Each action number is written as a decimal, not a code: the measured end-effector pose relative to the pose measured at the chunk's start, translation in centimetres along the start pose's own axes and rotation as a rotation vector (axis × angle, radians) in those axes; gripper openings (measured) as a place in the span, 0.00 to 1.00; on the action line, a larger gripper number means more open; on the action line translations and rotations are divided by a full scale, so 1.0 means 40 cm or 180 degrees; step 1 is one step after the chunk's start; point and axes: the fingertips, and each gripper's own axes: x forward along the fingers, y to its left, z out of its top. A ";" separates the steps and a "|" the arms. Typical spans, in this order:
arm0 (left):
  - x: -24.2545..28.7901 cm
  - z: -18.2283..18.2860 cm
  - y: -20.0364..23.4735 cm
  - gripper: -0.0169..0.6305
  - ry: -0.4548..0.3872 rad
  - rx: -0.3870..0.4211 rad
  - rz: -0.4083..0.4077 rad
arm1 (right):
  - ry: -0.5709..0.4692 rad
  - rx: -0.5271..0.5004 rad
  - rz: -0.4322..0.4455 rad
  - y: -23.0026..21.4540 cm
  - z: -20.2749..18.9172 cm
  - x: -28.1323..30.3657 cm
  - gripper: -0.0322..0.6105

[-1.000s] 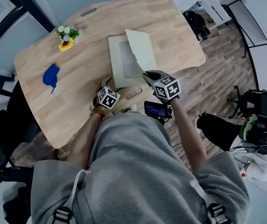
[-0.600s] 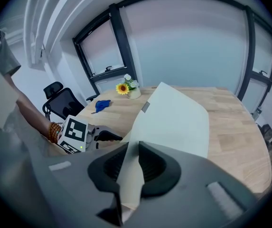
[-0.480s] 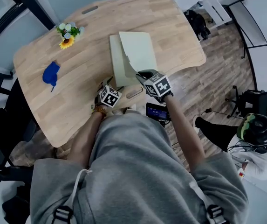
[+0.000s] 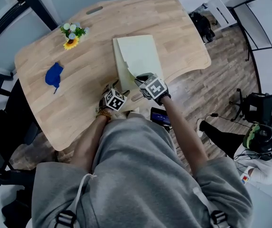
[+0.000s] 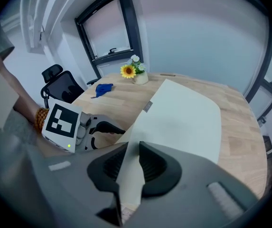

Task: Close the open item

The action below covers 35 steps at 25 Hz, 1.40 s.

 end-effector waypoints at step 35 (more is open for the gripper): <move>-0.022 -0.017 0.128 0.59 -0.0630 -0.2428 -0.0260 | 0.0675 -0.0357 0.0173 0.089 -0.092 0.129 0.17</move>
